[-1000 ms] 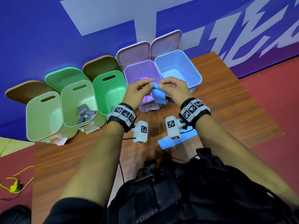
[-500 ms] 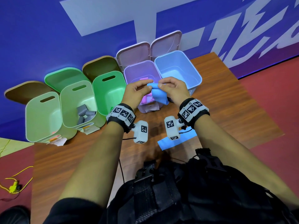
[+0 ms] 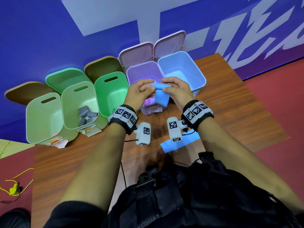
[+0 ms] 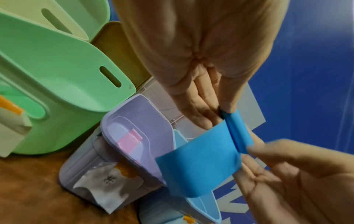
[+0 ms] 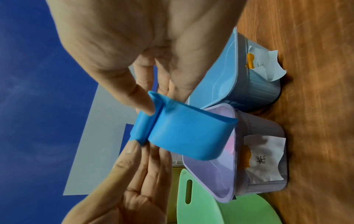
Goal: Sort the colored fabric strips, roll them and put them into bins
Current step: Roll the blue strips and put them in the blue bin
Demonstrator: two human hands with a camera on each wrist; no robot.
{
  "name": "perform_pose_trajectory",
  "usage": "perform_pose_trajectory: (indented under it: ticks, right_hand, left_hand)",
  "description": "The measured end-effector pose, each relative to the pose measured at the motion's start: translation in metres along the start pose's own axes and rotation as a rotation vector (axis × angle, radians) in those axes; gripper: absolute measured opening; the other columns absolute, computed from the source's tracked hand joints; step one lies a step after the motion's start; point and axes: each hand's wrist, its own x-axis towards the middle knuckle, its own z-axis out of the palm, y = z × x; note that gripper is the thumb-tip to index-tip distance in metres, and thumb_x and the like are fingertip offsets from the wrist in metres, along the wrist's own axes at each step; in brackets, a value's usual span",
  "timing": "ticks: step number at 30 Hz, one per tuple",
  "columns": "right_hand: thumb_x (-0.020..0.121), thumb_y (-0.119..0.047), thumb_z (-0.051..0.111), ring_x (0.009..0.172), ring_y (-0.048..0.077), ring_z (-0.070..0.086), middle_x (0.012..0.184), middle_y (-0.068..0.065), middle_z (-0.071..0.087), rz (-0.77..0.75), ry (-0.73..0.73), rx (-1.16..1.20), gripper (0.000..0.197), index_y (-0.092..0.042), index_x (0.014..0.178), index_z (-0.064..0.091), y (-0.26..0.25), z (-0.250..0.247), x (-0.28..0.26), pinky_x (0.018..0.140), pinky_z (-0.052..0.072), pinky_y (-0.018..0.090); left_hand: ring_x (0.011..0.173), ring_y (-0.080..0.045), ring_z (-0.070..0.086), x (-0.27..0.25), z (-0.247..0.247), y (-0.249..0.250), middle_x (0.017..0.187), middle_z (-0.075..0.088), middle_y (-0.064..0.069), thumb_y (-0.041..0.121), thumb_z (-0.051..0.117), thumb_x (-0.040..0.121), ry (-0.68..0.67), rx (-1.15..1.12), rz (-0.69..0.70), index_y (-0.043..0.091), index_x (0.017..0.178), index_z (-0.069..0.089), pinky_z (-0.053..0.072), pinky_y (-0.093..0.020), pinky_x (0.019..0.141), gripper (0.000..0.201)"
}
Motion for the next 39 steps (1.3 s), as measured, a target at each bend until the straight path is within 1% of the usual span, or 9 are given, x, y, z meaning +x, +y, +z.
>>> perform_pose_trajectory:
  ticks: [4,8,12,15,18,27,33,36,39]
  right_hand:
    - [0.065,0.006,0.052,0.105,0.024,0.063,0.109,0.011,0.068,0.013,0.006,-0.059,0.046,-0.015,0.103,0.068,0.0004,-0.0013,-0.0011,0.087,0.052,0.032]
    - [0.074,0.01,0.058,0.1,0.024,0.062,0.107,0.011,0.066,0.002,0.036,-0.125,0.041,-0.017,0.103,0.069,0.0028,-0.0024,0.0003,0.089,0.052,0.035]
    - [0.08,-0.002,0.066,0.1,0.027,0.064,0.103,0.01,0.069,-0.015,0.07,-0.159,0.028,-0.021,0.1,0.07,0.0069,-0.0026,0.0006,0.091,0.055,0.038]
    - [0.086,0.0,0.069,0.095,0.02,0.068,0.103,0.009,0.07,-0.021,0.073,-0.161,0.027,-0.013,0.109,0.068,0.0052,-0.0048,-0.0004,0.084,0.056,0.029]
    - [0.085,0.007,0.068,0.088,0.014,0.068,0.1,0.008,0.072,-0.01,0.052,-0.158,0.031,-0.01,0.111,0.067,0.0046,-0.005,-0.0007,0.077,0.053,0.022]
    - [0.083,0.004,0.069,0.083,0.021,0.065,0.092,0.013,0.069,0.009,0.116,-0.15,0.022,-0.01,0.1,0.069,0.0089,-0.0045,0.0005,0.073,0.053,0.026]
    - [0.082,0.008,0.067,0.075,0.016,0.063,0.082,0.008,0.069,-0.002,0.08,-0.167,0.024,-0.014,0.09,0.069,0.0046,-0.0043,-0.0004,0.07,0.051,0.024]
    - [0.083,0.011,0.064,0.08,0.018,0.065,0.089,0.01,0.071,0.027,0.05,-0.147,0.027,-0.014,0.093,0.068,0.0024,-0.0035,-0.0033,0.072,0.053,0.025]
    - [0.083,0.004,0.064,0.083,0.018,0.064,0.09,0.008,0.07,0.062,0.022,-0.135,0.022,-0.014,0.096,0.068,0.0003,-0.0009,-0.0029,0.073,0.052,0.028]
  left_hand:
    - [0.073,-0.013,0.07,0.0018,-0.0002,-0.0006,0.09,0.07,-0.014,-0.007,0.059,0.093,0.018,0.029,0.005,-0.008,0.116,0.062,0.056,-0.021,0.075,0.024]
    - [0.071,-0.013,0.069,0.0027,0.0014,-0.002,0.088,0.069,-0.016,-0.005,0.058,0.094,0.041,0.019,0.003,-0.008,0.114,0.062,0.058,-0.023,0.075,0.02]
    - [0.068,-0.012,0.068,0.0026,0.0009,-0.004,0.077,0.071,-0.008,0.001,0.059,0.096,0.065,0.02,0.012,0.004,0.096,0.066,0.058,-0.023,0.074,0.007]
    - [0.065,-0.011,0.067,0.0026,-0.0016,-0.0058,0.073,0.069,-0.008,0.004,0.058,0.097,0.1,0.02,0.014,0.009,0.088,0.066,0.058,-0.022,0.071,0.012]
    - [0.064,-0.01,0.067,0.0018,-0.0029,-0.0062,0.073,0.069,-0.007,0.006,0.058,0.098,0.1,0.022,0.015,0.009,0.088,0.065,0.057,-0.022,0.069,0.013]
    - [0.066,-0.013,0.065,-0.0023,0.0018,-0.0033,0.071,0.067,-0.011,0.011,0.063,0.095,0.052,0.018,0.019,0.005,0.085,0.067,0.058,-0.025,0.072,0.012]
    - [0.071,-0.018,0.063,-0.0012,0.0016,-0.0049,0.078,0.066,-0.015,0.012,0.065,0.094,0.039,0.017,0.027,0.004,0.085,0.068,0.058,-0.027,0.074,0.012]
    - [0.077,-0.025,0.064,-0.0005,0.0009,-0.0065,0.085,0.068,-0.018,0.008,0.066,0.093,0.063,-0.01,0.028,0.005,0.087,0.069,0.059,-0.03,0.078,0.008]
    - [0.077,-0.021,0.066,-0.0001,-0.0007,-0.0077,0.086,0.07,-0.015,0.002,0.066,0.091,0.081,-0.016,0.039,0.002,0.093,0.07,0.059,-0.028,0.078,0.004]
